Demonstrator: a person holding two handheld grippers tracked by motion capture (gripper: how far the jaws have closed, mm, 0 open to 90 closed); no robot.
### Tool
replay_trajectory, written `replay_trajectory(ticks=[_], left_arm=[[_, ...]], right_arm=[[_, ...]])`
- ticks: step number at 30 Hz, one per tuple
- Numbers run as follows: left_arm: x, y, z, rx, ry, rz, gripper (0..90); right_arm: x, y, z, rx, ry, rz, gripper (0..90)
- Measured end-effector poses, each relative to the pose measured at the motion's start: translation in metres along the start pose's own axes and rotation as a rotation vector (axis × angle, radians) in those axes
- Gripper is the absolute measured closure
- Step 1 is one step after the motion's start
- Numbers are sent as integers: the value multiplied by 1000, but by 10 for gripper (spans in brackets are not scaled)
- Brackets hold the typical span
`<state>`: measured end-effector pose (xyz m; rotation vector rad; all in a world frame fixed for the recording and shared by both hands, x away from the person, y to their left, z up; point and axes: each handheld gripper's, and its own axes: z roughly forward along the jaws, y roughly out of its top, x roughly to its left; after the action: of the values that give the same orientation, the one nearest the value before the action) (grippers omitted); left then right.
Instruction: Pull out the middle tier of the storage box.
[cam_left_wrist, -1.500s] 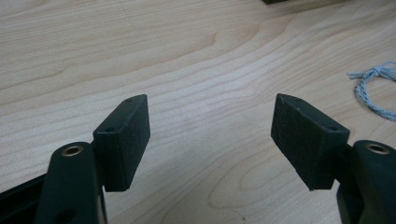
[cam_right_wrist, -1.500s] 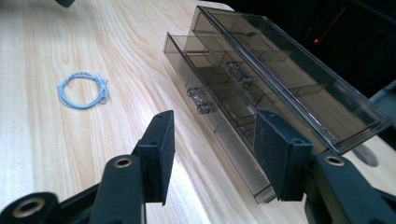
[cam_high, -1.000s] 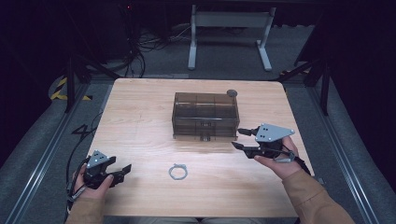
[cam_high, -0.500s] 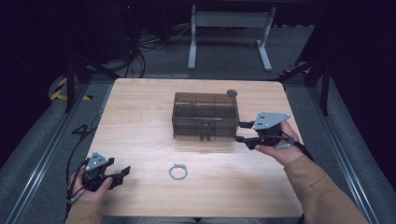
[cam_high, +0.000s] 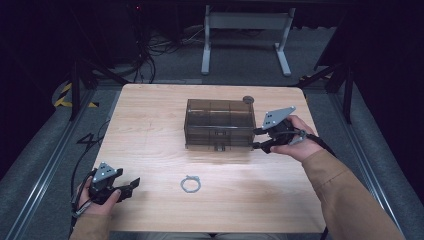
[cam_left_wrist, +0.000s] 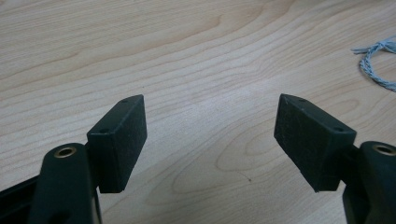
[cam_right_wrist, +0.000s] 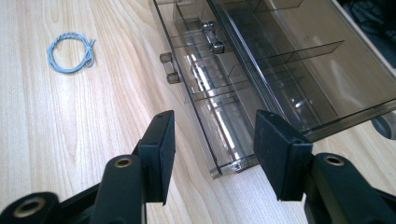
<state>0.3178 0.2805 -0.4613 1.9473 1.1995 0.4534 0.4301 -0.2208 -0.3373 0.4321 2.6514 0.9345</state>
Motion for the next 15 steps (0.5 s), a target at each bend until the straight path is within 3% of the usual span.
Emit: replay_trajectory(ticks=[15], left_arm=[[1, 8, 8, -5, -27, -4, 266]], right_arm=[[-13, 25, 18, 115, 88, -27, 599]])
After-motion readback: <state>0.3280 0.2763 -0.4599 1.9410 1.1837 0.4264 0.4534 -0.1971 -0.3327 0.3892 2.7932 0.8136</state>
